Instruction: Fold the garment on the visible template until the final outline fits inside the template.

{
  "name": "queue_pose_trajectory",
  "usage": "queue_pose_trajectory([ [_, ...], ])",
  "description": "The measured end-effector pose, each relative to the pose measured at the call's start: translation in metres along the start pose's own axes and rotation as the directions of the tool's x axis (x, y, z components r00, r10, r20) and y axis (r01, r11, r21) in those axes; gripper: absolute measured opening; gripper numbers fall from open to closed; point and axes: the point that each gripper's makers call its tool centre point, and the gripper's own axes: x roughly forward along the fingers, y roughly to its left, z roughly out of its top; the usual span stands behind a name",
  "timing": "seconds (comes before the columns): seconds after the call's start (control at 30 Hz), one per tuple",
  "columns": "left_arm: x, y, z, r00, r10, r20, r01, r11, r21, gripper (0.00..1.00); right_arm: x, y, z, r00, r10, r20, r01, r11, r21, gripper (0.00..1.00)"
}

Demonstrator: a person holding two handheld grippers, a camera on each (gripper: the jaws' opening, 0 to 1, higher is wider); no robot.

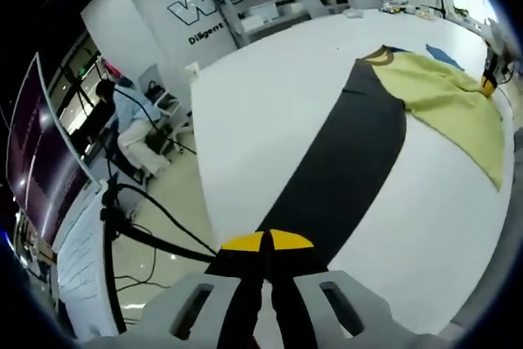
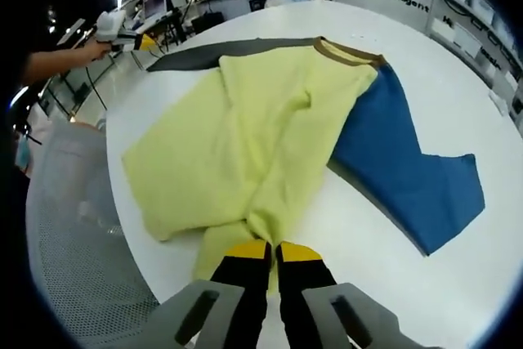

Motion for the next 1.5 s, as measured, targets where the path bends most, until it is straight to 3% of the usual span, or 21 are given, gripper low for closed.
queue_pose_trajectory([
  [0.13, 0.0, -0.025, 0.021, 0.997, -0.053, 0.048, 0.053, 0.999, 0.006, 0.03, -0.005, -0.002, 0.007, 0.998, -0.001, 0.064, 0.001, 1.0, -0.007, 0.0],
  [0.23, 0.0, -0.05, 0.04, 0.991, -0.112, 0.079, 0.108, 0.992, 0.062, 0.03, -0.01, -0.004, 0.014, 0.993, 0.005, 0.116, -0.005, 1.0, -0.002, 0.05],
  [0.43, -0.001, -0.09, 0.07, 0.977, -0.178, 0.121, 0.166, 0.98, 0.109, 0.04, -0.012, -0.006, 0.017, 0.99, 0.003, 0.141, -0.003, 1.0, 0.002, 0.1],
  [0.63, -0.008, -0.138, 0.096, 0.947, -0.281, 0.155, 0.251, 0.949, 0.189, 0.06, -0.014, -0.014, 0.02, 0.984, -0.025, 0.175, 0.026, 1.0, -0.003, 0.12],
  [0.7, -0.004, -0.139, 0.101, 0.941, -0.299, 0.161, 0.268, 0.945, 0.19, 0.08, -0.016, -0.015, 0.021, 0.982, -0.033, 0.187, 0.034, 0.999, -0.003, 0.16],
  [0.77, -0.006, -0.155, 0.109, 0.919, -0.347, 0.185, 0.318, 0.933, 0.17, 0.11, -0.018, -0.021, 0.023, 0.976, -0.057, 0.211, 0.06, 0.998, -0.004, 0.2],
  [0.83, -0.007, -0.164, 0.112, 0.913, -0.363, 0.188, 0.332, 0.926, 0.178, 0.16, -0.02, -0.024, 0.023, 0.972, -0.071, 0.224, 0.073, 0.997, 0.002, 0.24],
  [0.9, -0.009, -0.177, 0.114, 0.896, -0.403, 0.185, 0.37, 0.91, 0.19, 0.22, -0.021, -0.026, 0.022, 0.971, -0.076, 0.228, 0.076, 0.997, 0.009, 0.26],
  [0.93, -0.01, -0.185, 0.114, 0.884, -0.429, 0.186, 0.397, 0.898, 0.19, 0.25, -0.021, -0.027, 0.022, 0.97, -0.079, 0.228, 0.079, 0.997, 0.009, 0.26],
  [1.0, -0.016, -0.206, 0.117, 0.845, -0.494, 0.204, 0.471, 0.869, 0.155, 0.33, -0.021, -0.03, 0.02, 0.97, -0.087, 0.228, 0.086, 0.996, 0.013, 0.28],
  [1.07, -0.017, -0.222, 0.114, 0.827, -0.527, 0.193, 0.498, 0.848, 0.18, 0.37, -0.022, -0.031, 0.02, 0.968, -0.093, 0.234, 0.091, 0.996, 0.021, 0.31],
  [1.27, -0.019, -0.259, 0.108, 0.796, -0.585, 0.159, 0.548, 0.806, 0.223, 0.42, -0.024, -0.038, 0.02, 0.962, -0.123, 0.246, 0.116, 0.992, 0.039, 0.36],
  [1.4, -0.021, -0.286, 0.1, 0.765, -0.635, 0.107, 0.596, 0.761, 0.257, 0.49, -0.026, -0.043, 0.019, 0.961, -0.141, 0.239, 0.137, 0.99, 0.031, 0.41],
  [1.5, -0.019, -0.304, 0.089, 0.753, -0.655, 0.055, 0.626, 0.74, 0.246, 0.5, -0.027, -0.047, 0.019, 0.96, -0.15, 0.237, 0.146, 0.989, 0.036, 0.43],
])
